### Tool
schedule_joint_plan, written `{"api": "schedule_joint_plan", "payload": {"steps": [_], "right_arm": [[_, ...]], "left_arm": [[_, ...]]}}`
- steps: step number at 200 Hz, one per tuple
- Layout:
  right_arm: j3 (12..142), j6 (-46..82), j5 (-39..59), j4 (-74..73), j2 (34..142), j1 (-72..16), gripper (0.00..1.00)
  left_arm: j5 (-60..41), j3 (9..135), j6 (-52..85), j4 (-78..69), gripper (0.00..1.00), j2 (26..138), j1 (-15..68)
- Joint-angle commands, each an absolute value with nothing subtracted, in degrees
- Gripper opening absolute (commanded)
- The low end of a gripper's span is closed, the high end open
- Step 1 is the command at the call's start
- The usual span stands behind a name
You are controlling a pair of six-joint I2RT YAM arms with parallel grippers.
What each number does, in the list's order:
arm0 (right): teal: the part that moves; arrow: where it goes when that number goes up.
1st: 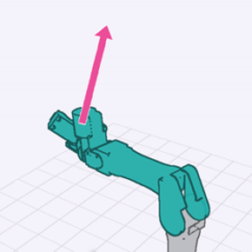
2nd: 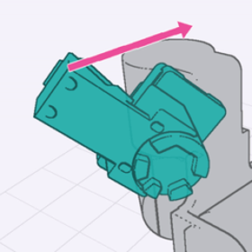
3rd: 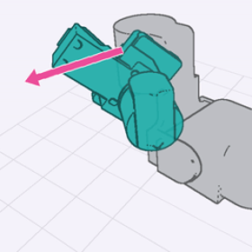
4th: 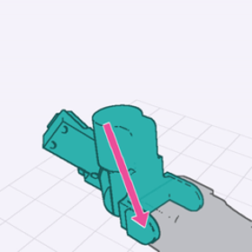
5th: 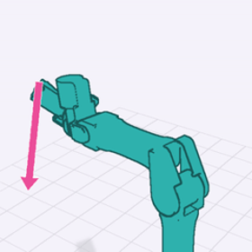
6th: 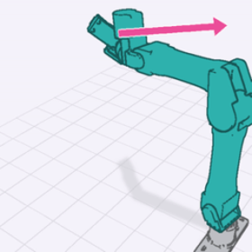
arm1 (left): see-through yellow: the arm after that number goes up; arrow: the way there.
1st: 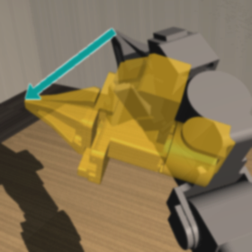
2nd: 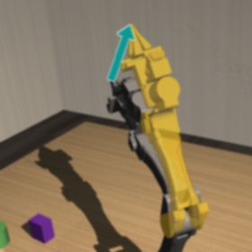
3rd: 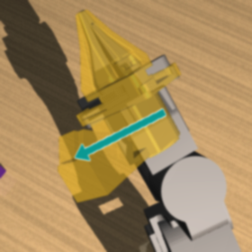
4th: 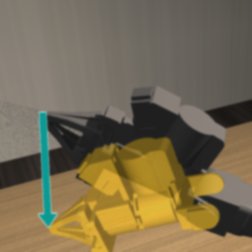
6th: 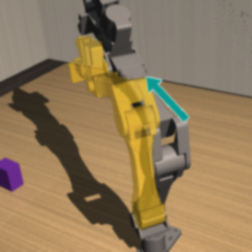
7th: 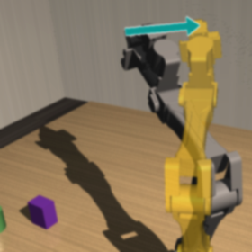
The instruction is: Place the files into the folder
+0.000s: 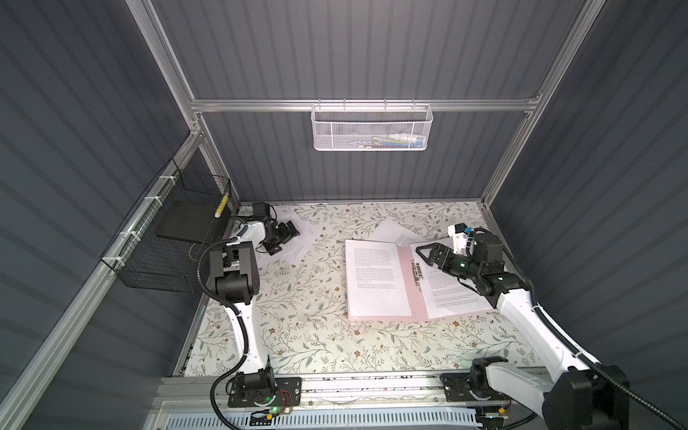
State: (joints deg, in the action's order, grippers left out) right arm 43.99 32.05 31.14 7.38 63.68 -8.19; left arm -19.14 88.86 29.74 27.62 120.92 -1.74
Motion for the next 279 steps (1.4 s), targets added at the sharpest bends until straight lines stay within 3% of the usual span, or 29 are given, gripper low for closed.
{"api": "schedule_joint_plan", "payload": {"steps": [1,38,53,113,138,171,197,251,279], "right_arm": [[47.14,30.23,28.09,8.6,66.51,-13.09,0.99],[49.71,30.5,26.52,7.7,71.41,-21.48,0.99],[50.72,30.32,25.65,7.96,72.78,-24.24,0.99],[54.33,29.87,20.36,8.33,77.48,-38.93,0.99],[55.77,29.85,20.1,8.26,80.81,-43.21,0.93],[58.02,30.53,22.16,7.88,84.79,-45.52,0.82],[59.22,30.86,24.53,6.96,87.21,-46.1,0.79],[60.42,30.1,22.08,7.64,87.88,-46.23,0.84],[61.63,30.44,21.51,7.89,89.32,-46.23,0.88]], "left_arm": [[-20.64,77.72,35.95,27.41,1.0,114.88,3.24],[-19.38,70.23,37.68,25.98,1.0,100.96,8.09],[-12.28,72.63,34.86,30.2,1.0,97.97,7.53],[-11.16,82.61,29.73,36.45,1.0,107.58,-1.79],[-10.53,82.93,29.04,37.62,1.0,110.14,-4.46],[-6.77,76.9,28.4,37.69,1.0,107.68,-4.83],[-6.74,71.84,28.3,36.55,1.0,105.65,-5.1],[-9.92,64.09,30.0,34.21,1.0,103.1,-5.19],[-12.64,55.79,33.85,31.74,1.0,96.13,-5.1]]}}
